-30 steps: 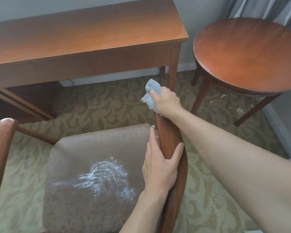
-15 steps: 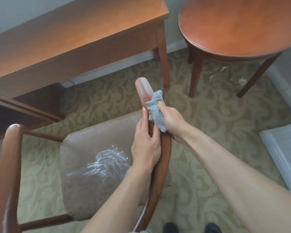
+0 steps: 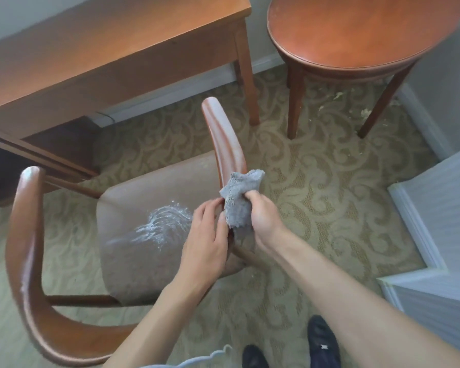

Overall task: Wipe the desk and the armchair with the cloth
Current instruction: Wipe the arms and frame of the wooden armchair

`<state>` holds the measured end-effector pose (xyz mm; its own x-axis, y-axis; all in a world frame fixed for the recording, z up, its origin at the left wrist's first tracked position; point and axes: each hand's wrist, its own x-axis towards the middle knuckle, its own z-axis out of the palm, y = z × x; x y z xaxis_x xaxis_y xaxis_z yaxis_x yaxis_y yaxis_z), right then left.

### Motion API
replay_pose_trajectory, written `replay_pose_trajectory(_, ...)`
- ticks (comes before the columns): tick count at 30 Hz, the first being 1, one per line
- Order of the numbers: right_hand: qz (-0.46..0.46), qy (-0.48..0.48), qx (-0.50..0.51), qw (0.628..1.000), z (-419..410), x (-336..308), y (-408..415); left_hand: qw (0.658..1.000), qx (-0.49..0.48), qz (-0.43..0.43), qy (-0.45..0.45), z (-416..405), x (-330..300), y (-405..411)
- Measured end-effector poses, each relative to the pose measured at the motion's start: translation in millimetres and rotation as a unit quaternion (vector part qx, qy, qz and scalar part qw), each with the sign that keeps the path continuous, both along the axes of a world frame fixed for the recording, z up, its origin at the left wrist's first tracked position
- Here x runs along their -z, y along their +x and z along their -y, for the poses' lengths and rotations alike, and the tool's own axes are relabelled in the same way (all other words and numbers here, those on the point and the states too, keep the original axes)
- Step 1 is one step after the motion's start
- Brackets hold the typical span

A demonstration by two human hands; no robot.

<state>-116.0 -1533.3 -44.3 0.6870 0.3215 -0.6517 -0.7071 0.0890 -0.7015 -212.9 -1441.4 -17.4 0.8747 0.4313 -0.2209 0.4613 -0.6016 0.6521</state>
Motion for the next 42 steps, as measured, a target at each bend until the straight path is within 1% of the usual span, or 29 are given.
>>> replay_pose_trajectory(3,0.016,-0.008,0.012,1.0,-1.0,-19.9,5.6,0.999,0.028,-0.034,-0.005,-13.0,-3.5,-41.4)
replay_pose_trajectory(5,0.039,-0.027,0.005,0.999,-1.4,-24.3,-1.1,0.999,0.035,-0.041,-0.01,-22.8,-6.4,-64.8)
replay_pose_trajectory(7,0.04,-0.038,-0.012,0.998,-4.6,-25.1,-14.9,0.998,0.051,-0.046,0.008,-30.7,-11.1,-83.8)
replay_pose_trajectory(9,0.023,-0.059,-0.032,0.997,-9.4,-22.2,-33.8,0.996,0.062,-0.054,0.031,-38.0,-18.2,-101.1)
replay_pose_trajectory(11,0.015,-0.101,-0.032,0.994,-16.6,-15.5,-54.5,0.994,0.07,-0.061,0.057,-45.6,-25.6,-120.5)
replay_pose_trajectory(14,0.059,-0.18,-0.041,0.981,-17.6,-12.3,-95.7,0.99,0.071,-0.066,0.103,-57.7,-33.2,-155.7)
replay_pose_trajectory(17,0.061,-0.183,-0.02,0.981,-16.5,-11.7,-148.4,0.991,0.05,-0.042,0.113,-72.1,-33.4,-183.3)
replay_pose_trajectory(20,0.013,-0.15,-0.022,0.988,-19.4,-21.1,-188.4,0.991,0.031,-0.029,0.124,-79.2,-31.6,-187.5)
replay_pose_trajectory(22,0.02,-0.138,-0.015,0.99,-22.3,-30.3,-193.9,0.99,0.047,-0.048,0.121,-77.1,-31.2,-181.9)
replay_pose_trajectory(25,0.024,-0.143,0.011,0.989,-31.7,-37.1,-165.7,0.985,0.073,-0.083,0.131,-74.7,-31.7,-176.1)
replay_pose_trajectory(28,0.016,-0.167,0.045,0.985,-40.4,-27.3,-125.5,0.983,0.071,-0.082,0.147,-75.0,-32.5,-177.4)
replay_pose_trajectory(31,0.041,-0.226,0.048,0.972,-46.6,-19.6,-116.7,0.982,0.064,-0.074,0.163,-73.4,-30.2,-177.8)
replay_pose_trajectory(34,0.06,-0.254,0.037,0.965,-55.2,-19.5,-142.4,0.98,0.066,-0.07,0.173,-73.2,-29.3,-177.0)
replay_pose_trajectory(39,0.031,-0.201,0.045,0.978,-67.1,-33.8,-209.9,0.984,0.057,-0.07,0.152,-71.1,-34.2,-177.6)
replay_pose_trajectory(42,-0.007,-0.168,0.022,0.985,-83.9,-40.0,-252.0,0.991,0.033,-0.073,0.11,-71.3,-36.3,-175.3)
